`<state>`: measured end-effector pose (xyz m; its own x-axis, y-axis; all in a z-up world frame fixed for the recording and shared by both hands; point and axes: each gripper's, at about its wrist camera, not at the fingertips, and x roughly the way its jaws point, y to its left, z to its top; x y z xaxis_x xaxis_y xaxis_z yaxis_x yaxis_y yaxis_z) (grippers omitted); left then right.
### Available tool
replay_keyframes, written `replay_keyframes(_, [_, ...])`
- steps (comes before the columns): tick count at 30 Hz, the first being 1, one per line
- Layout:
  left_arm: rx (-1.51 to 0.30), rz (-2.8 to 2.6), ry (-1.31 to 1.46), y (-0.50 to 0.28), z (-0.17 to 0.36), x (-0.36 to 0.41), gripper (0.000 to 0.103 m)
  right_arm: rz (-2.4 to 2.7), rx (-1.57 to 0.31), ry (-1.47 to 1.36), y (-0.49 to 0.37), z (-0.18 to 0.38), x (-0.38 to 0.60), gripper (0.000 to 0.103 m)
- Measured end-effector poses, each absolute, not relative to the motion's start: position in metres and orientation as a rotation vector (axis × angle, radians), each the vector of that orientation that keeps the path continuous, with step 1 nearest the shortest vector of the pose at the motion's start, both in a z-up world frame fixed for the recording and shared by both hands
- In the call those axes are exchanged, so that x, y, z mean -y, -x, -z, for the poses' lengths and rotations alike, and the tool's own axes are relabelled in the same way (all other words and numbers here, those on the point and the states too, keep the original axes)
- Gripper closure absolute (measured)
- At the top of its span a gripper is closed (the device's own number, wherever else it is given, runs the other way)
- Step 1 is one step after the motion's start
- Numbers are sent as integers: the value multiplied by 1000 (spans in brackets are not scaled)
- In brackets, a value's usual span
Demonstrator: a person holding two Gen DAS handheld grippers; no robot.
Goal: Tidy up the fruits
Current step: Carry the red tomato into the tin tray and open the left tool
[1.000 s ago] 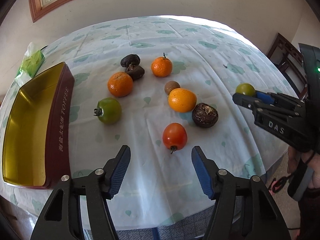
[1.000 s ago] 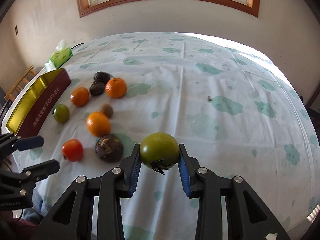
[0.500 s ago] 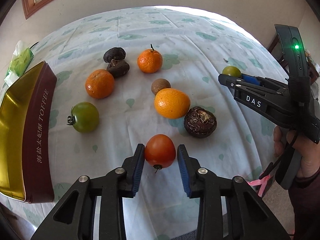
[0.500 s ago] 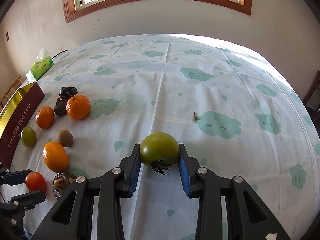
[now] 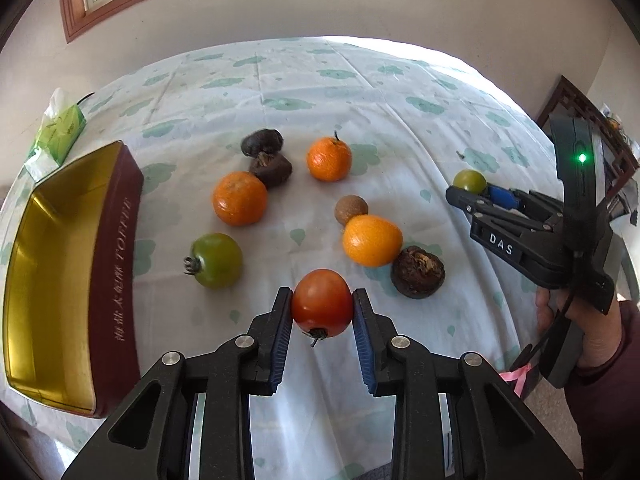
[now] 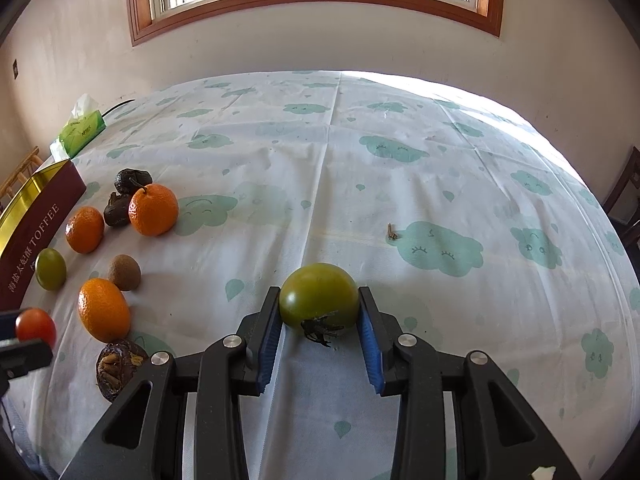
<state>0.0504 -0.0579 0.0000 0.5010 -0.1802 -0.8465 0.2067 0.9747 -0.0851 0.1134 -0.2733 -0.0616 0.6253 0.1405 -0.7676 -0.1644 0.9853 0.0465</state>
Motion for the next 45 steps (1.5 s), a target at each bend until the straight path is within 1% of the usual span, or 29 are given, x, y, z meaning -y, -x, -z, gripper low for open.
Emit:
replay_keyframes(6, [-936,116,-5,-56,-32,1,72,-175,-878,30,-114,62,273,69])
replay_keyframes(9, [-926,28,0,-61,-34,-35,72,-175,-877,31,-113,62,273,69])
replay_keyframes(14, [-984,-100,39,-66,-17,-98,72,-174,-877,31,-114,62,273,69])
replay_keyframes(21, [-1054,-218,75,-61,13,-155,72,-173,-877,33,-114,62,273,69])
replay_keyframes(27, [-1089,-245,83,-58,29,-171,72,-173,-876,34,-113,62,273,69])
replay_keyframes(45, [-1108,-244,80,-60,39,-174,70,-171,-875,42,-113,61,272,70])
